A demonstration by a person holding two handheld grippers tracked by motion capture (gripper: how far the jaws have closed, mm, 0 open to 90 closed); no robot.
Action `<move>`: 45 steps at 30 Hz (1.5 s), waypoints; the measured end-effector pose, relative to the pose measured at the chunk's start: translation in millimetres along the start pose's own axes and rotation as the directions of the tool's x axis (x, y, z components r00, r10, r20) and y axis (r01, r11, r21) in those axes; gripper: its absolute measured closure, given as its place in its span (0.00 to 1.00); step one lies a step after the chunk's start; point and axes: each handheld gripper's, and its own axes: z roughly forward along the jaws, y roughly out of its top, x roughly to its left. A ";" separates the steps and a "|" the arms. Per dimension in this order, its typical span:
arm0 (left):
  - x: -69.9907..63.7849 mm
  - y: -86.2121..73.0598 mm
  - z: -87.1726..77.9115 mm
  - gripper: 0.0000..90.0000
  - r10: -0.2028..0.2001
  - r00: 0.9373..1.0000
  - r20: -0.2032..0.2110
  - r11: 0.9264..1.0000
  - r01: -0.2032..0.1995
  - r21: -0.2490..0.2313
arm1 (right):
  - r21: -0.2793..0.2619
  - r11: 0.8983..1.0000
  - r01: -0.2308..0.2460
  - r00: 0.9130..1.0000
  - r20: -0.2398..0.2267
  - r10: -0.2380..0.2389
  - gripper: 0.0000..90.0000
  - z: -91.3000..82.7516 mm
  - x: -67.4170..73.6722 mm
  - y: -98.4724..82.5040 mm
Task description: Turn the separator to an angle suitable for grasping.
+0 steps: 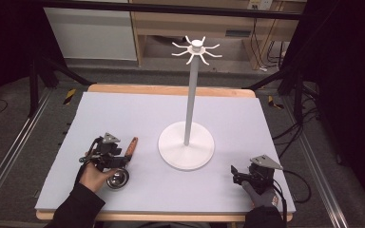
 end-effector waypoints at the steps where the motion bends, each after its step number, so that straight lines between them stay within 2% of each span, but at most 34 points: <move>1: 0.1 -0.9 1.7 0.54 0.004 1.000 -0.004 1.000 -0.004 0.010 | 0.000 1.000 -0.001 1.000 -0.001 0.001 0.07 -0.1 0.0 0.0; 5: 0.7 -2.1 4.6 0.57 0.011 1.000 -0.004 0.999 -0.011 0.034 | 0.005 1.000 0.000 1.000 -0.001 0.000 0.07 0.5 0.1 -0.3; 7: 2.3 -2.6 6.6 0.59 0.023 1.000 -0.006 0.998 -0.022 0.061 | 0.008 1.000 -0.002 1.000 -0.007 0.002 0.07 0.8 0.2 -0.5; 11: 3.4 -3.8 10.2 0.62 0.021 1.000 -0.014 0.996 -0.019 0.087 | 0.012 1.000 -0.003 1.000 -0.008 0.003 0.07 1.4 0.5 -0.7; 16: 3.7 -5.1 12.8 0.65 0.020 1.000 -0.021 0.995 -0.017 0.102 | 0.015 1.000 -0.001 1.000 -0.005 0.001 0.07 1.6 0.0 -0.7; 17: 0.9 -5.6 5.1 0.65 0.000 0.996 -0.087 0.981 0.017 0.192 | 0.015 1.000 0.000 1.000 -0.005 0.000 0.07 1.7 0.0 -0.8; 24: -0.2 -4.9 5.8 0.65 -0.019 0.996 -0.090 0.978 0.037 0.204 | 0.018 1.000 0.000 1.000 -0.006 0.000 0.07 2.2 0.3 -0.8; 29: -2.3 -4.4 5.8 0.66 -0.022 0.994 -0.106 0.976 0.044 0.213 | 0.019 1.000 0.000 1.000 -0.005 0.000 0.07 2.1 0.3 -0.9; 30: 3.7 -2.4 5.0 0.67 0.062 0.993 -0.095 0.974 -0.040 0.222 | 0.019 1.000 -0.002 1.000 -0.004 0.002 0.07 2.1 0.3 -0.8; 31: 3.7 -2.4 5.0 0.68 0.062 0.993 -0.095 0.974 -0.040 0.222 | 0.019 1.000 -0.002 1.000 -0.004 0.002 0.07 2.1 0.3 -0.8; 32: 14.0 0.7 5.5 0.70 0.170 0.985 -0.028 0.962 -0.160 0.222 | 0.020 1.000 -0.006 1.000 -0.009 0.006 0.07 1.8 0.4 -0.7; 34: 13.2 -0.8 3.9 0.73 0.149 0.989 -0.014 0.963 -0.142 0.229 | 0.021 1.000 -0.007 1.000 -0.009 0.007 0.07 1.7 0.4 -0.6; 36: 12.4 -1.3 2.8 0.74 0.177 0.984 -0.009 0.957 -0.170 0.235 | 0.020 1.000 -0.005 1.000 -0.008 0.005 0.07 1.8 0.0 -0.6; 37: 12.4 -1.3 2.8 0.74 0.177 0.984 -0.009 0.957 -0.170 0.235 | 0.020 1.000 -0.005 1.000 -0.005 0.006 0.07 1.8 0.0 -0.6; 40: 7.6 -2.5 1.8 0.75 0.215 0.977 -0.014 0.947 -0.205 0.248 | 0.022 1.000 -0.005 1.000 -0.006 0.006 0.07 1.8 0.0 -0.6; 43: 7.0 -2.7 1.9 0.74 0.219 0.976 -0.016 0.946 -0.208 0.247 | 0.022 1.000 -0.004 1.000 -0.006 0.004 0.07 2.1 0.0 -0.7; 45: 8.5 -2.4 1.5 0.73 0.217 0.976 -0.002 0.947 -0.210 0.243 | 0.024 1.000 -0.004 1.000 -0.006 0.004 0.07 2.0 0.0 -0.6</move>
